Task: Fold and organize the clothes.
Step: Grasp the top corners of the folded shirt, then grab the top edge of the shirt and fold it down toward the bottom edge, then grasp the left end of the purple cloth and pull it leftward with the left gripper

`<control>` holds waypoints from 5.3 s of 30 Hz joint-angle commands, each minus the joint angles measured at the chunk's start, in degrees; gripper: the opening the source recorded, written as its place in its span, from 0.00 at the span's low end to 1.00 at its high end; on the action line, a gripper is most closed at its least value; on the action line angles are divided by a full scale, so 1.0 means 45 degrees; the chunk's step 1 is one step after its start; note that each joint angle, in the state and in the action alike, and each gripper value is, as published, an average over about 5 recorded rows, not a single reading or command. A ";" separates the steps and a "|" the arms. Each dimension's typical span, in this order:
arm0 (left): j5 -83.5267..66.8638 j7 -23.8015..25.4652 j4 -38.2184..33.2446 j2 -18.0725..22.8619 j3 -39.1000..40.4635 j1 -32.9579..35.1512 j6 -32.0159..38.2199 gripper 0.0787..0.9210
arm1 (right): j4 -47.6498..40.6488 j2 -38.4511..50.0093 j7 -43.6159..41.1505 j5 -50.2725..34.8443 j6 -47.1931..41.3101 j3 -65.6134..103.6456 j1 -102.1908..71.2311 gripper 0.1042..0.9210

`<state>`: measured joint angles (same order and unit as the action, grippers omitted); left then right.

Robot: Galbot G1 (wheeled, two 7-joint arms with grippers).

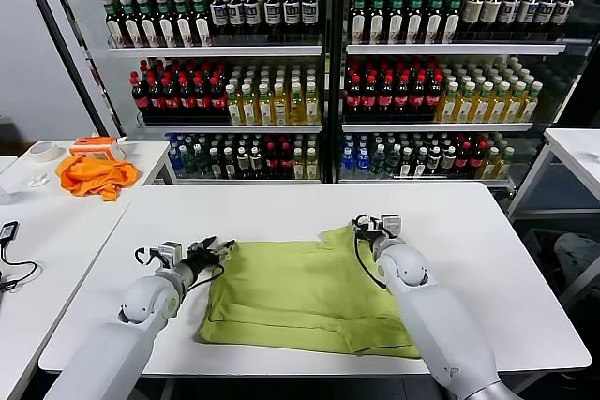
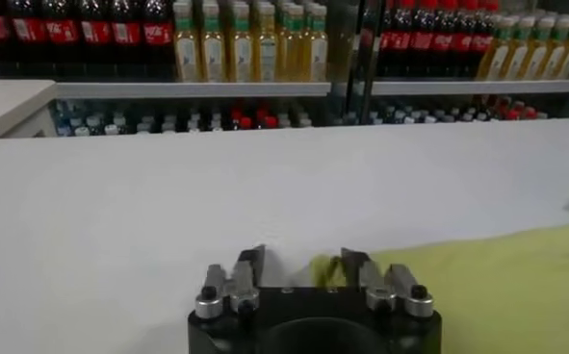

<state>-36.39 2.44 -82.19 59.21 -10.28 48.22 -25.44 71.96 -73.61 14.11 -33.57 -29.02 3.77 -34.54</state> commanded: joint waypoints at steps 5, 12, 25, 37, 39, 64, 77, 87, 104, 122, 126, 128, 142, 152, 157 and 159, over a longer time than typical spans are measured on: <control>0.0001 0.0040 -0.0089 0.0079 -0.0007 0.0123 0.0138 0.22 | 0.0451 0.0060 -0.0185 0.0270 0.0371 0.0026 -0.0222 0.11; -0.0623 -0.0116 -0.0642 -0.0238 -0.0309 0.0382 0.0689 0.02 | 0.2771 0.0743 -0.0399 0.0524 0.0570 0.0276 -0.1160 0.01; -0.0968 -0.0359 -0.3699 -0.0828 -0.1228 0.3109 0.1443 0.01 | 0.7217 0.2204 0.0254 -0.0065 -0.0305 0.1181 -0.4589 0.01; -0.0766 -0.0203 -0.4904 -0.0894 -0.2144 0.5034 0.1585 0.01 | 0.8782 0.2527 0.0942 0.0659 -0.0627 0.1655 -0.6596 0.01; -0.0755 -0.0201 -0.4851 -0.0903 -0.2203 0.5046 0.1588 0.01 | 0.8887 0.2572 0.0990 0.0652 -0.0642 0.1709 -0.6660 0.01; -0.0612 -0.0189 -0.5158 -0.1047 -0.2645 0.5532 0.1423 0.01 | 0.9436 0.2704 0.1106 0.1377 -0.0704 0.2003 -0.7685 0.01; -0.0557 -0.0249 -0.5495 -0.1070 -0.2605 0.5978 0.1292 0.01 | 1.0215 0.2731 0.0853 0.2049 -0.0458 0.2167 -0.8653 0.01; -0.0228 -0.0267 -0.5174 -0.1053 -0.2609 0.5961 0.1132 0.01 | 1.0216 0.2740 0.0717 0.2924 -0.0135 0.2053 -0.9611 0.01; -0.1091 -0.2676 -0.6640 -0.0932 -0.2628 0.6479 0.1304 0.49 | 1.1706 0.2919 0.0911 0.3412 -0.0067 0.3167 -1.0487 0.41; -0.1194 -0.5780 -0.6307 0.0128 -0.0812 0.6417 0.1320 0.88 | 1.1472 0.2612 0.0862 0.4341 0.0350 0.3282 -1.0984 0.88; -0.1078 -0.6155 -0.6424 0.0065 -0.0785 0.6507 0.0820 0.88 | 1.1449 0.2601 0.0871 0.4389 0.0368 0.3295 -1.0974 0.88; -0.1016 -0.6252 -0.6540 0.0049 -0.0754 0.6622 0.0706 0.86 | 1.1435 0.2576 0.0877 0.4424 0.0377 0.3278 -1.0954 0.88; -0.0081 -0.5708 -0.6256 0.0319 -0.0322 0.6603 0.1004 0.41 | 1.1254 0.2472 0.0947 0.4562 0.0447 0.3147 -1.0796 0.88; 0.1586 -0.5195 -0.6409 0.0276 -0.1004 0.6682 0.0985 0.08 | 1.1189 0.2520 0.0945 0.4539 0.0395 0.3165 -1.0637 0.88; 0.4170 -0.4397 -0.6686 -0.0278 -0.2817 0.7028 0.0804 0.03 | 1.1238 0.2632 0.0936 0.4513 0.0377 0.3267 -1.0570 0.88; 0.4245 -0.4213 -0.6966 -0.0589 -0.3780 0.7195 0.0284 0.03 | 1.1231 0.2652 0.0933 0.4507 0.0375 0.3292 -1.0501 0.88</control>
<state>-28.46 -19.82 -111.33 59.20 -17.03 79.49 -21.63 122.51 -61.89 18.31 -13.29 -27.33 18.31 -82.36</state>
